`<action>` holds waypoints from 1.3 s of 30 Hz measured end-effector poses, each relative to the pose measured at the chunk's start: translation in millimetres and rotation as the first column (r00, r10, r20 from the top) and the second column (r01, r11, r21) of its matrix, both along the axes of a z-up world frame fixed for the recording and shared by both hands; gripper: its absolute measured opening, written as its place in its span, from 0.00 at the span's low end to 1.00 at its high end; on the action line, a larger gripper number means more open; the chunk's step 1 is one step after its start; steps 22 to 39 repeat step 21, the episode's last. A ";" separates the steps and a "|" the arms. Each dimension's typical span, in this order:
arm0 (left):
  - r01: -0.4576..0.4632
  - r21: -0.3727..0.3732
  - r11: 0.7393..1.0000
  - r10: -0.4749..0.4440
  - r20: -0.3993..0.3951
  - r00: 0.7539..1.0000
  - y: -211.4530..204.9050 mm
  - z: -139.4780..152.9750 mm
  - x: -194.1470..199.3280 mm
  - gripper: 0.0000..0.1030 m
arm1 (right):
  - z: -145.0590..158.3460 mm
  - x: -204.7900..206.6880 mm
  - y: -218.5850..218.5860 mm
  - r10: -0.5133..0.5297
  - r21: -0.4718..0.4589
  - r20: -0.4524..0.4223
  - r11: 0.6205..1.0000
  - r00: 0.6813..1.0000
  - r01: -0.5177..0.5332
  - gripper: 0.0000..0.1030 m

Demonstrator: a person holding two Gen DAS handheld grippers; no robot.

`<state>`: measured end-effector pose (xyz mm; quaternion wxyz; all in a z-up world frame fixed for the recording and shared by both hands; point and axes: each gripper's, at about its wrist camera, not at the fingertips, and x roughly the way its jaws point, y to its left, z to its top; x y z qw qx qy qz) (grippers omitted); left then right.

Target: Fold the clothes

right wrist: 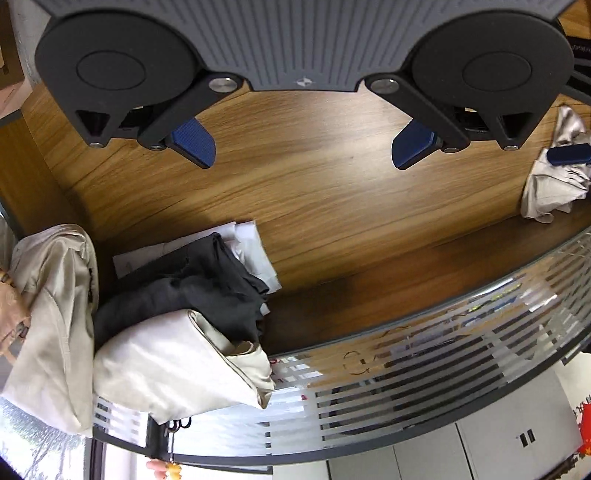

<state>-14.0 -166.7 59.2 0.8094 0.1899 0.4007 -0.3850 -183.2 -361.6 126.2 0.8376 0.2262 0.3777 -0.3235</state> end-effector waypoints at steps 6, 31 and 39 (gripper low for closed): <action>-0.045 0.016 0.999 0.045 -0.018 0.999 12.7 -17.1 -12.6 1.00 | -14.7 -4.2 17.1 -0.052 -0.014 0.039 0.999 0.998 0.053 0.99; -0.044 0.054 0.998 0.043 0.010 0.999 24.5 -28.2 -34.6 1.00 | -49.6 -32.2 20.3 -0.151 0.054 0.011 0.987 0.988 0.150 0.99; -0.044 0.054 0.998 0.043 0.010 0.999 24.5 -28.2 -34.6 1.00 | -49.6 -32.2 20.3 -0.151 0.054 0.011 0.987 0.988 0.150 0.99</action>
